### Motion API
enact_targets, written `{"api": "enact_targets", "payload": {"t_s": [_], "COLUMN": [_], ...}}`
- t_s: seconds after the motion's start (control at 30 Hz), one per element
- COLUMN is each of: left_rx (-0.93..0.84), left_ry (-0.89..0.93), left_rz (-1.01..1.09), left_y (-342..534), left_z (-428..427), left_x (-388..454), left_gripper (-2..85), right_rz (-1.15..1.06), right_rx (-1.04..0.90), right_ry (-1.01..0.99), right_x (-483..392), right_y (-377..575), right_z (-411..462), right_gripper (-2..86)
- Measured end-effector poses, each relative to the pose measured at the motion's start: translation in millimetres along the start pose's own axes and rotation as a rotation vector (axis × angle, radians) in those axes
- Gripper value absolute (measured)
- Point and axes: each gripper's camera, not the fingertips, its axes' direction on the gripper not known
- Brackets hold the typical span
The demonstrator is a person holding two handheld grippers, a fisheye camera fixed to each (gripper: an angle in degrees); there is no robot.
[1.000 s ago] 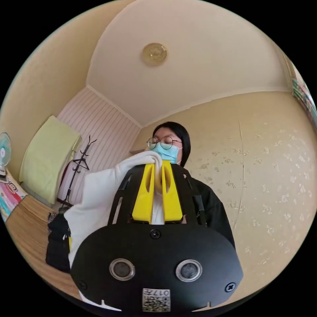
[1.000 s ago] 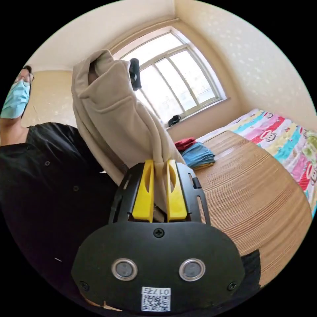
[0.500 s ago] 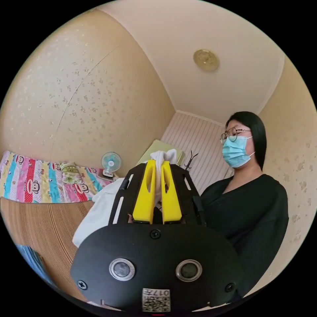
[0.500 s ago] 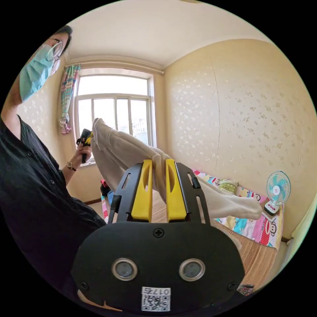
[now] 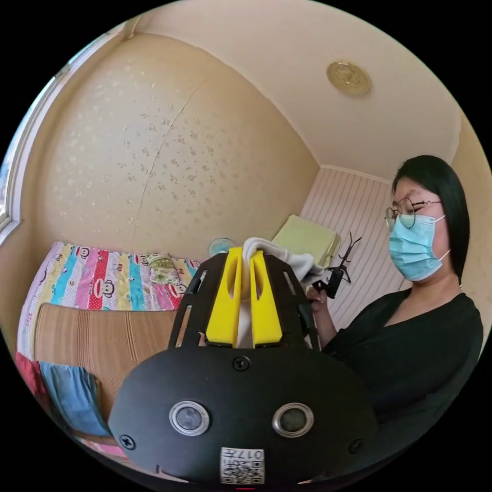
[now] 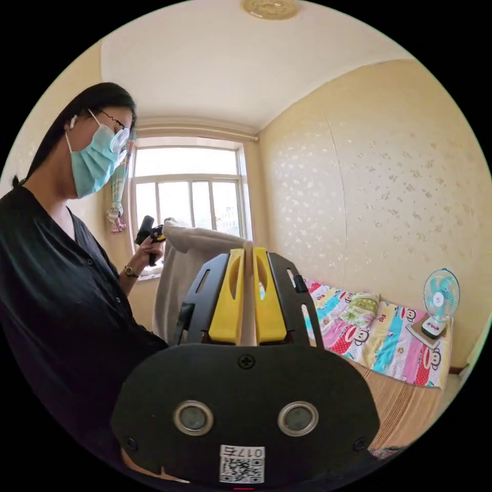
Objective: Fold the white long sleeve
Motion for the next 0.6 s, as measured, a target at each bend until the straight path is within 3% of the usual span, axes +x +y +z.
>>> {"api": "enact_targets", "payload": {"t_s": [0.1,0.17,0.23,0.33,0.47,0.6], "left_rx": [-0.229,-0.4,-0.496,-0.584,-0.634,-0.771], "left_ry": [-0.196,-0.303,-0.343,-0.455,-0.415,-0.458], "left_rz": [-0.021,-0.132,-0.274,-0.484,-0.658,-0.801], "left_y": [-62.1,-95.2,-98.3,-62.0,35.1,138.6], "left_z": [54.6,124.4,169.1,189.0,157.6,117.2], "left_x": [-93.4,-224.4,-337.2,-470.0,-550.8,-593.8], "left_gripper": [0.7,2.0,4.8,6.4,8.0,8.5], "right_rz": [0.023,0.078,0.149,0.225,0.257,0.315], "right_rx": [-0.183,-0.328,-0.558,-0.793,-0.862,-1.183], "right_ry": [0.114,0.206,0.332,0.47,0.316,0.182], "right_x": [32.6,70.1,122.1,150.5,132.0,102.4], "right_y": [-26.1,-37.4,-28.3,18.2,94.5,236.6], "right_z": [98.0,183.4,309.3,412.5,458.1,512.3], "right_gripper": [3.1,3.2,3.5,4.0,4.8,5.2]}}
